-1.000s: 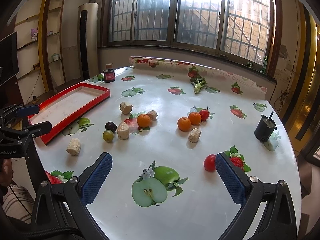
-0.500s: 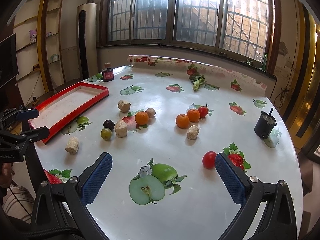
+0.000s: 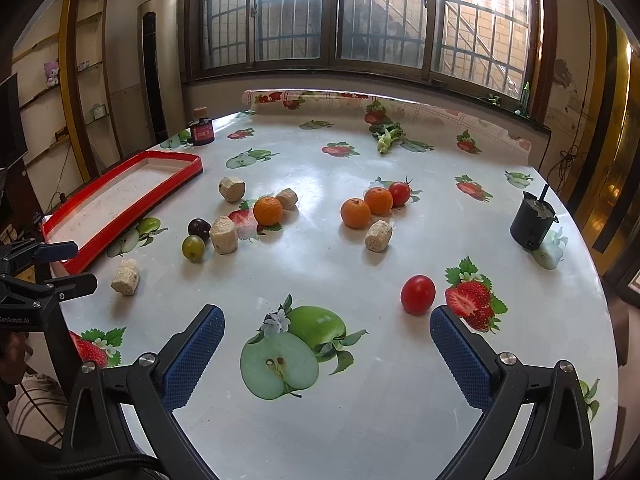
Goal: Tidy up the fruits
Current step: 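Move both tools toward the beige cob piece and red tomato, then grasp the beige cob piece with left tool while right tool grasps the red tomato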
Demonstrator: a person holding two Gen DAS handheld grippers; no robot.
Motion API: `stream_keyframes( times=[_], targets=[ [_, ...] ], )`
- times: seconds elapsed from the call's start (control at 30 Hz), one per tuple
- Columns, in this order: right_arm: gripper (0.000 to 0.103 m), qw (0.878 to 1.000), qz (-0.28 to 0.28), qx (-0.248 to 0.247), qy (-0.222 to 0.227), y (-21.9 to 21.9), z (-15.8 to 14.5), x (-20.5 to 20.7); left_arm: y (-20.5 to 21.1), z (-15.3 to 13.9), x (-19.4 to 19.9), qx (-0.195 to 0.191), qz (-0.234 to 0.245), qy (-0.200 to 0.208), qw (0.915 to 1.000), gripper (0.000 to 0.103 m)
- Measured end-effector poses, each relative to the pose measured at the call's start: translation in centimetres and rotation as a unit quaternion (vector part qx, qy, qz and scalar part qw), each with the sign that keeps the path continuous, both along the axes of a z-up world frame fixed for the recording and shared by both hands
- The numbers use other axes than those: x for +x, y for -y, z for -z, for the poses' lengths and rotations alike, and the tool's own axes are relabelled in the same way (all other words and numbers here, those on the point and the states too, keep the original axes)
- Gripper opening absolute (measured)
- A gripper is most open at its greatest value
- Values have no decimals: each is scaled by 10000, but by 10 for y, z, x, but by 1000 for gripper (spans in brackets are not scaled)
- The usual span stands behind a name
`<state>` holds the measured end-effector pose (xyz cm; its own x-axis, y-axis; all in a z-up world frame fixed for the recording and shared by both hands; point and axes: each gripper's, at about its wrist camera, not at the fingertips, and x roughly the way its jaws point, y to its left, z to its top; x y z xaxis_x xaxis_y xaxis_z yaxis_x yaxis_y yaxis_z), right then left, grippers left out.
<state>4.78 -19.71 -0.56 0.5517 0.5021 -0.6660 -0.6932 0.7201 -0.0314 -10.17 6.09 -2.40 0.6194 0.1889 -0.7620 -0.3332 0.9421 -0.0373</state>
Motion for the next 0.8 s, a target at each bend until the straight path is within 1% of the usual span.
stream_keyframes(
  times=[0.13, 0.23, 0.27, 0.37, 0.4, 0.43, 0.47, 0.5, 0.53, 0.57, 0.6, 0.63, 0.67, 0.7, 0.8],
  targets=[
    [103, 9994, 153, 31, -318, 3, 8, 15, -6, 11, 13, -108, -58, -250, 9996, 84],
    [102, 9977, 168, 153, -631, 3, 12, 28, -8, 19, 22, -113, -69, -393, 9991, 84],
    [102, 9975, 208, 160, -659, 3, 12, 32, -8, 21, 24, -101, -67, -454, 9989, 84],
    [100, 9970, 572, 50, -528, 7, 9, 49, -8, 29, 29, -148, -9, -581, 9982, 83],
    [99, 9961, 675, 73, -565, 11, 8, 56, -7, 31, 29, -156, 22, -604, 9981, 82],
    [97, 9950, 761, 116, -629, 15, 9, 64, -6, 33, 30, -142, 59, -642, 9978, 76],
    [97, 9939, 827, 163, -710, 18, 10, 73, -4, 35, 31, -48, 81, -696, 9975, 75],
    [96, 9926, 878, 186, -818, 21, 14, 81, -3, 34, 31, 19, 131, -656, 9978, 74],
    [92, 9910, 940, 172, -936, 22, 18, 90, -3, 34, 31, 6, 186, -640, 9978, 68],
    [86, 9894, 983, 143, -1060, 23, 23, 97, -3, 33, 32, -3, 231, -621, 9978, 59],
    [83, 9882, 988, 128, -1165, 22, 28, 102, -4, 32, 33, -18, 272, -595, 9979, 56],
    [76, 9873, 982, 106, -1248, 21, 33, 106, -4, 31, 33, 1, 287, -589, 9979, 52],
    [72, 9867, 978, 69, -1298, 19, 37, 109, -4, 31, 33, 12, 310, -574, 9979, 45],
    [70, 9865, 976, 35, -1317, 17, 40, 110, -4, 30, 34, 15, 345, -556, 9979, 41],
    [61, 9865, 933, -34, -1343, 12, 46, 110, -4, 30, 34, 6, 379, -542, 9978, 39]
  ],
)
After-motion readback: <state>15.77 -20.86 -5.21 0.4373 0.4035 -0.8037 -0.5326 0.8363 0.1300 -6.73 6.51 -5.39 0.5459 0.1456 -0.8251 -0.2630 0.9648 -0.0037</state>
